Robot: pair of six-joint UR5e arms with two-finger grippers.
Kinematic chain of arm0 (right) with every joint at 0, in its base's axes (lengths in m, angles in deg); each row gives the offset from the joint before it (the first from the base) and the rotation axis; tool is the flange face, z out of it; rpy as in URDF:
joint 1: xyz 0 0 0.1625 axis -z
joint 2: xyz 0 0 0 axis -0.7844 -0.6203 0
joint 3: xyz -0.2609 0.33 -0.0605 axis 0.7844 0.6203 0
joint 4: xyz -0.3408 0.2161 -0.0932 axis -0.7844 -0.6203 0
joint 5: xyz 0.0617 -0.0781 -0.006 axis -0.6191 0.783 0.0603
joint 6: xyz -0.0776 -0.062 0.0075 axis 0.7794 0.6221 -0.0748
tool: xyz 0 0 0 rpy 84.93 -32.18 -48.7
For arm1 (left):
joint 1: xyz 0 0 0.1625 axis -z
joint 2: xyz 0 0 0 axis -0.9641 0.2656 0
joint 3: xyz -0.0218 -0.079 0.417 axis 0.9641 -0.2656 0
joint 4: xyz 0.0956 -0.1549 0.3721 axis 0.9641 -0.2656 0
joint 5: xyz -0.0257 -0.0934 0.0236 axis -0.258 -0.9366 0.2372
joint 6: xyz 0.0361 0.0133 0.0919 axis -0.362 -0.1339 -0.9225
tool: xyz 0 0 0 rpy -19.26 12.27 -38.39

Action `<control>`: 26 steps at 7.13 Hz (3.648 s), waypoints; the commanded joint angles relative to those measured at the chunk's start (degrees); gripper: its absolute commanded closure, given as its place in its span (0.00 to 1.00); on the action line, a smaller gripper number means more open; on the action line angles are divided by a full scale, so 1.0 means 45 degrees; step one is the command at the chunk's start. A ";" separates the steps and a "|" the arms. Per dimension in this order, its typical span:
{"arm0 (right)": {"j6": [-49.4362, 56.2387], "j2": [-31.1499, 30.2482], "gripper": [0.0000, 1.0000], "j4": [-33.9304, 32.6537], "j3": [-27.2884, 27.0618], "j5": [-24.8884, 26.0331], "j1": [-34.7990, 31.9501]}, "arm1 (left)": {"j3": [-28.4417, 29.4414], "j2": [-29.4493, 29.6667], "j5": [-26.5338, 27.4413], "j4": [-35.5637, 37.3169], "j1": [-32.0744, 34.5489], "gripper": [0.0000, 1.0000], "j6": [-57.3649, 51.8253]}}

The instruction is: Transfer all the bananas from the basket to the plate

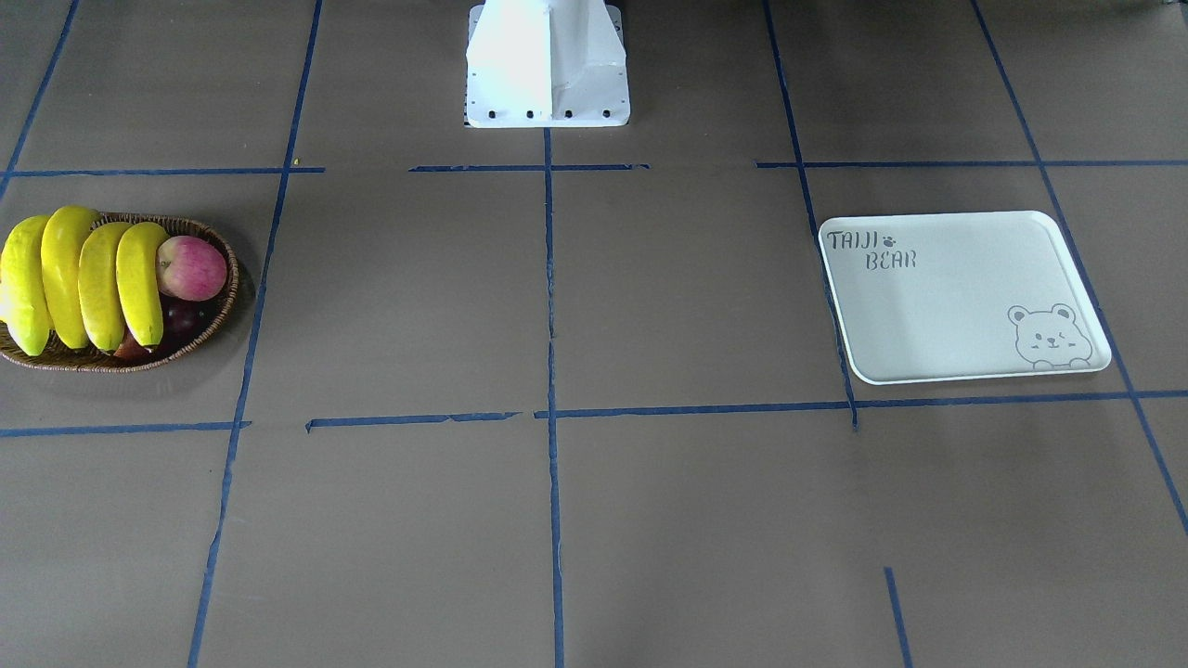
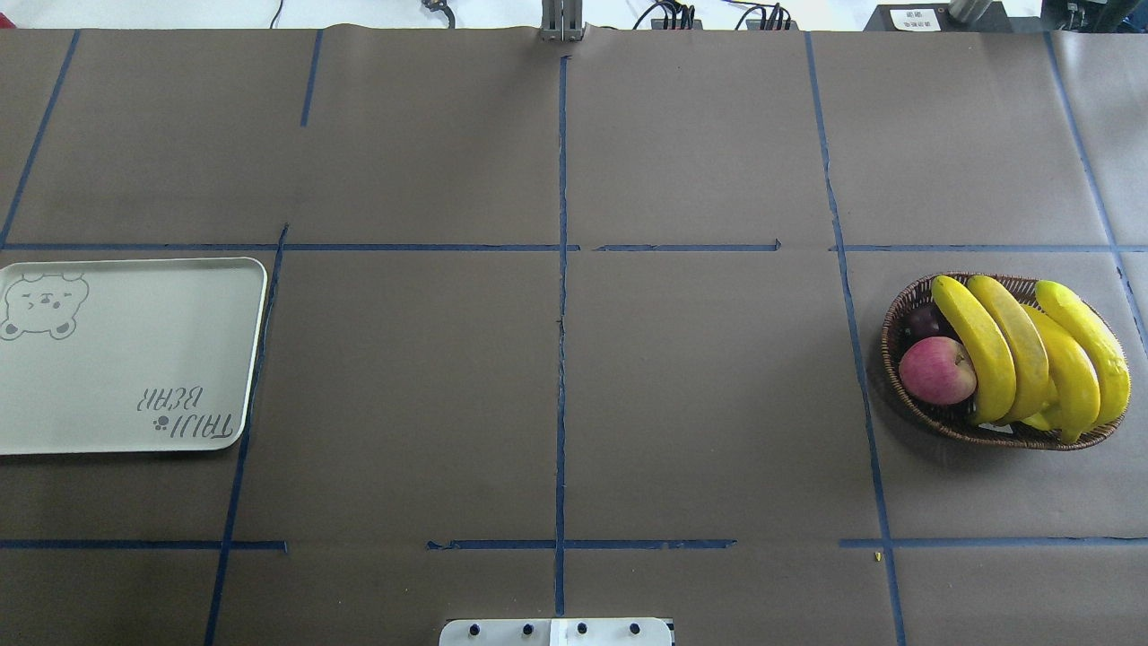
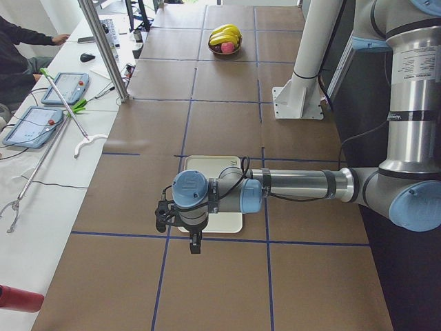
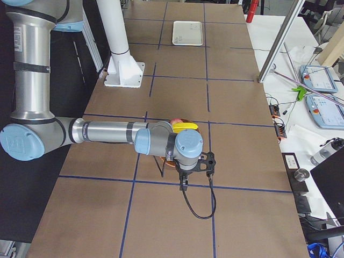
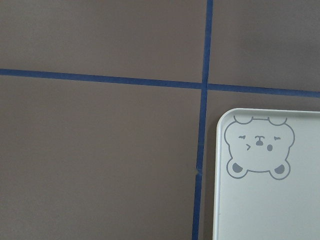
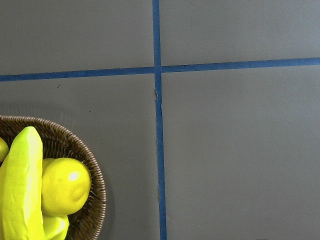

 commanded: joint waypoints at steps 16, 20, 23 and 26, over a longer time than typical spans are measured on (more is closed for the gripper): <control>-0.0078 0.0888 0.00 -0.0146 -0.1010 0.0213 0.0987 | -0.0303 0.0000 -0.0032 0.0000 0.0005 0.00 0.0001; -0.0349 0.0754 0.01 0.0009 -0.1522 0.0212 0.1655 | -0.0343 0.0020 -0.0169 -0.0019 0.0005 0.00 0.0020; -0.2450 -0.0105 0.01 0.0029 -0.3392 0.0231 0.2763 | -0.0577 0.0059 -0.0150 -0.0739 -0.0150 0.00 0.1537; -0.6151 -0.2538 0.01 0.5449 -0.3575 0.0676 0.4128 | -0.0577 0.0000 -0.0150 -0.1211 -0.0601 0.00 0.1876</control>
